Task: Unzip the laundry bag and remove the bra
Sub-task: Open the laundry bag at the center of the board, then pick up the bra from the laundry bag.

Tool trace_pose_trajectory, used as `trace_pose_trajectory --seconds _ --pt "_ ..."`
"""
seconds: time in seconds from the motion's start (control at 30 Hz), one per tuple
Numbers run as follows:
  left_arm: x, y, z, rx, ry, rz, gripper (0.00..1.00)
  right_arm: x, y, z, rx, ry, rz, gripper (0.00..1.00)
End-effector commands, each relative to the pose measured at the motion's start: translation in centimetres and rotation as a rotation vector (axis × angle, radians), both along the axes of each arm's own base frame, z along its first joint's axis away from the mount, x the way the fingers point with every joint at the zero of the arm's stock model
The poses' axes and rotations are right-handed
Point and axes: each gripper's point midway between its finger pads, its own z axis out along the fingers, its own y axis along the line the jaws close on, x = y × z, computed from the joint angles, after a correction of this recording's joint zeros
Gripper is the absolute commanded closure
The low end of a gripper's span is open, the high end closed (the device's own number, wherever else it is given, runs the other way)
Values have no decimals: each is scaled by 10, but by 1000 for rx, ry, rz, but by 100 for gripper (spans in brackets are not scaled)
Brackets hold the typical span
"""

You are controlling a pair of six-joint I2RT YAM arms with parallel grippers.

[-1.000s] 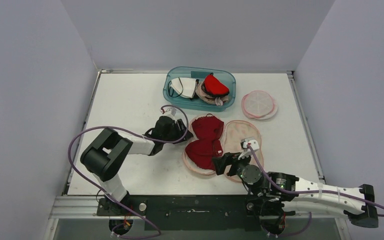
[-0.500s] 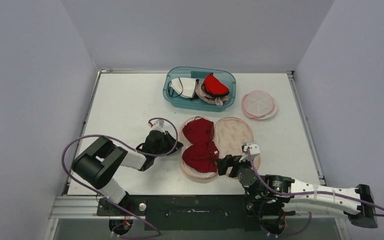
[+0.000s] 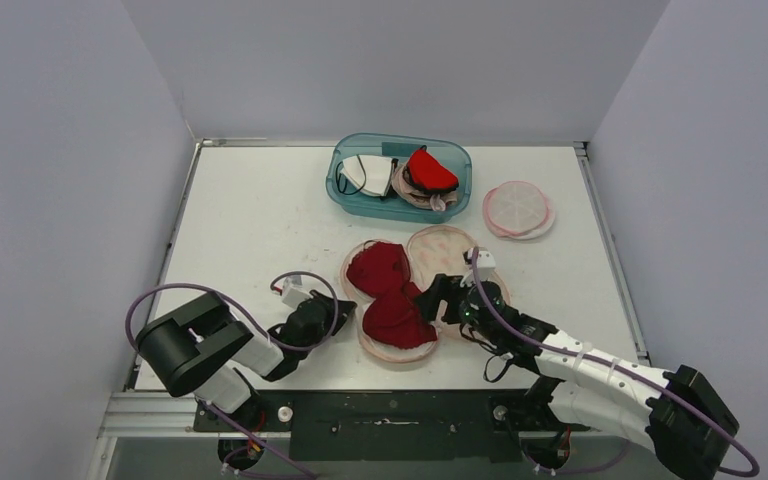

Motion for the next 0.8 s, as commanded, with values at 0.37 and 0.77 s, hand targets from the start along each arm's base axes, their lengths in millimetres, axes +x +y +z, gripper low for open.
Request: trace_pose_trajectory --seconds 0.37,0.77 --pt "-14 33 10 168 17 21 46 33 4 74 256 -220 74 19" --pt "-4 -45 177 70 -348 -329 82 37 11 57 271 -249 83 21"
